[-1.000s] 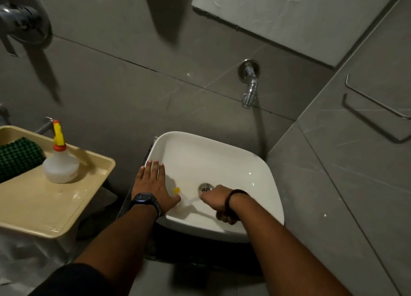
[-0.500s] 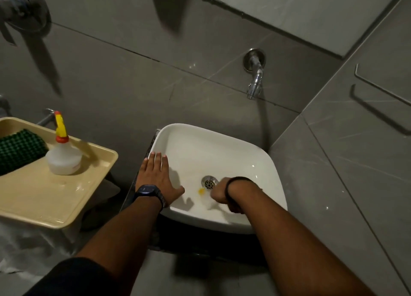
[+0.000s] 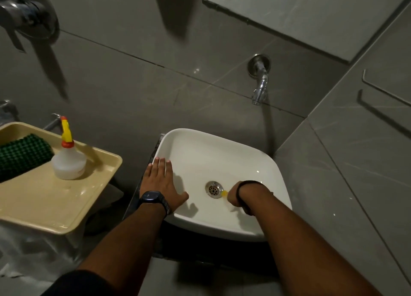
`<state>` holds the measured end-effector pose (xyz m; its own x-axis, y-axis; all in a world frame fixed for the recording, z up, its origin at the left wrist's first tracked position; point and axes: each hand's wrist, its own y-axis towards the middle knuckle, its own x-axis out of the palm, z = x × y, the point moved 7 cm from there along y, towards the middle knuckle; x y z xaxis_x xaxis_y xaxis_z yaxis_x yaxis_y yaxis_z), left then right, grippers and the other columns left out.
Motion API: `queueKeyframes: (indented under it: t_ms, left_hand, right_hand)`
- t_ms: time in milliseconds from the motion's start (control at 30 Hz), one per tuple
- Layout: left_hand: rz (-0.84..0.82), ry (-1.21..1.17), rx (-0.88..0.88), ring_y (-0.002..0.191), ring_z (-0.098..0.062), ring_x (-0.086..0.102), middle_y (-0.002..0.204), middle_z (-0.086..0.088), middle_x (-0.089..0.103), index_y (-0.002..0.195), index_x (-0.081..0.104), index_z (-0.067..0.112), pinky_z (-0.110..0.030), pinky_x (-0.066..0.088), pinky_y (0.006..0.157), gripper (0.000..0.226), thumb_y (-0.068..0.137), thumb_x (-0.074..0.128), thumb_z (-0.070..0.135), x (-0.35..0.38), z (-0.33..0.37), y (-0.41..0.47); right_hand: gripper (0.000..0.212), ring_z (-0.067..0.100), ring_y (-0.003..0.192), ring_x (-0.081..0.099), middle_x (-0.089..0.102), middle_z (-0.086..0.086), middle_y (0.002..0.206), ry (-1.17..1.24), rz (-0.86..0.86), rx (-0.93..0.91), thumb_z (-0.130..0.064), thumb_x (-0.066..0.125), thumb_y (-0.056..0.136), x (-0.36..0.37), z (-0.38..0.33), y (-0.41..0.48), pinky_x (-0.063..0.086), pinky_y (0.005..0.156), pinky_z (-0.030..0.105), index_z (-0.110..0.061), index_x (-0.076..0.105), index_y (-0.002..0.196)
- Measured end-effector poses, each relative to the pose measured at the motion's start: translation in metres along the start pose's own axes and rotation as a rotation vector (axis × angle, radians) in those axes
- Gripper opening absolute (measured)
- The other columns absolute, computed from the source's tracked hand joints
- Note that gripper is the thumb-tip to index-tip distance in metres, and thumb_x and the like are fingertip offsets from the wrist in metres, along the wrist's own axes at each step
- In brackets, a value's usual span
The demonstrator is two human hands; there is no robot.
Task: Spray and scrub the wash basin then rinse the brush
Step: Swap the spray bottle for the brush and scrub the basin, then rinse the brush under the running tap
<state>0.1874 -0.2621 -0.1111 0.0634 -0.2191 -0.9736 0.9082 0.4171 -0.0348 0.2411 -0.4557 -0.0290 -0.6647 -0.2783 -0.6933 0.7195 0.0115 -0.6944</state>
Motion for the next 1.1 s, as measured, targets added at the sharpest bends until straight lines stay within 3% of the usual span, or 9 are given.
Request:
queueKeyframes:
  t_ms: [67, 200, 300, 433, 567, 767, 933, 1033, 1100]
  left_hand:
    - [-0.005, 0.007, -0.003, 0.145, -0.027, -0.009, 0.159, -0.013, -0.005, 0.148, -0.007, 0.008, -0.042, -0.006, 0.118, 0.108, 0.073, 0.038, 0.072, 0.001, -0.001, 0.000]
    - [0.002, 0.026, 0.008, 0.145, -0.027, -0.009, 0.159, -0.013, -0.005, 0.148, -0.006, 0.009, -0.041, -0.006, 0.117, 0.105, 0.075, 0.036, 0.071, 0.002, -0.001, 0.002]
    - [-0.045, 0.058, 0.021, 0.145, -0.027, -0.008, 0.159, -0.012, -0.004, 0.149, -0.004, 0.011, -0.042, -0.006, 0.117, 0.101, 0.077, 0.033, 0.072, 0.004, -0.001, 0.002]
    - [-0.033, -0.130, -0.054, 0.141, -0.029, 0.021, 0.153, -0.013, 0.028, 0.145, 0.023, 0.013, -0.041, 0.012, 0.117, 0.087, 0.081, 0.041, 0.068, -0.023, 0.009, 0.012]
    - [0.083, -0.566, -0.055, 0.121, -0.030, 0.052, 0.132, -0.011, 0.057, 0.131, 0.051, 0.011, -0.041, 0.039, 0.103, 0.064, 0.083, 0.057, 0.053, -0.085, 0.060, 0.040]
    - [0.099, -1.080, 0.038, 0.114, -0.029, 0.057, 0.125, -0.015, 0.062, 0.124, 0.057, 0.006, -0.041, 0.043, 0.101, 0.048, 0.087, 0.061, 0.037, -0.164, 0.145, 0.093]
    - [0.023, -1.190, 0.088, 0.120, -0.030, 0.051, 0.127, -0.014, 0.059, 0.118, 0.062, 0.009, -0.034, 0.037, 0.099, 0.033, 0.097, 0.044, 0.027, -0.178, 0.175, 0.140]
    - [-0.102, -1.243, 0.139, 0.105, -0.027, 0.057, 0.117, -0.013, 0.063, 0.102, 0.067, 0.015, -0.037, 0.039, 0.096, 0.027, 0.097, 0.042, 0.025, -0.171, 0.184, 0.156]
    - [-0.138, -1.292, 0.169, 0.091, -0.014, 0.056, 0.108, -0.009, 0.065, 0.102, 0.067, 0.015, -0.036, 0.042, 0.087, 0.030, 0.098, 0.040, 0.028, -0.167, 0.186, 0.159]
  right_hand:
    - [0.024, 0.021, 0.049, 0.040, 0.050, 0.011, 0.037, 0.191, -0.047, -0.059, -0.029, 0.037, 0.096, -0.001, -0.007, -0.005, 0.036, 0.049, 0.028, -0.008, 0.044, 0.087]
    - [0.042, 0.015, 0.031, 0.031, 0.041, 0.007, 0.051, 0.695, -0.002, -0.106, -0.047, 0.043, 0.091, 0.014, 0.003, 0.003, 0.027, 0.038, 0.016, -0.006, 0.048, 0.090]
    - [0.046, 0.015, 0.033, 0.034, 0.045, 0.006, 0.053, 0.913, 0.154, -0.181, -0.056, 0.052, 0.083, 0.019, 0.018, 0.010, 0.028, 0.037, 0.016, -0.010, 0.052, 0.083]
    - [0.042, 0.027, 0.057, 0.052, 0.055, 0.004, 0.063, 1.016, 0.532, -0.220, -0.057, 0.048, 0.084, -0.008, 0.056, 0.000, 0.043, 0.054, 0.032, -0.021, 0.048, 0.061]
    - [0.037, 0.033, 0.067, 0.062, 0.059, 0.006, 0.070, 1.064, 0.711, -0.209, -0.054, 0.050, 0.083, -0.031, 0.094, -0.022, 0.055, 0.060, 0.042, -0.021, 0.049, 0.068]
    - [0.036, 0.019, 0.043, 0.044, 0.049, -0.001, 0.053, 1.193, 0.675, -0.309, -0.045, 0.058, 0.081, -0.039, 0.121, -0.021, 0.035, 0.037, 0.020, -0.028, 0.049, 0.051]
    - [0.033, 0.022, 0.052, 0.042, 0.044, -0.002, 0.053, 1.107, 0.657, -0.261, -0.030, 0.058, 0.081, -0.047, 0.128, 0.003, 0.036, 0.054, 0.032, -0.020, 0.040, 0.054]
    - [0.019, 0.016, 0.045, 0.029, 0.037, -0.001, 0.051, 1.204, 0.650, -0.211, -0.032, 0.053, 0.068, -0.050, 0.131, 0.017, 0.024, 0.047, 0.025, -0.019, 0.045, 0.057]
    - [0.021, 0.015, 0.044, 0.027, 0.036, -0.002, 0.049, 1.214, 0.658, -0.188, -0.035, 0.050, 0.062, -0.053, 0.132, 0.024, 0.022, 0.045, 0.023, -0.014, 0.049, 0.063]
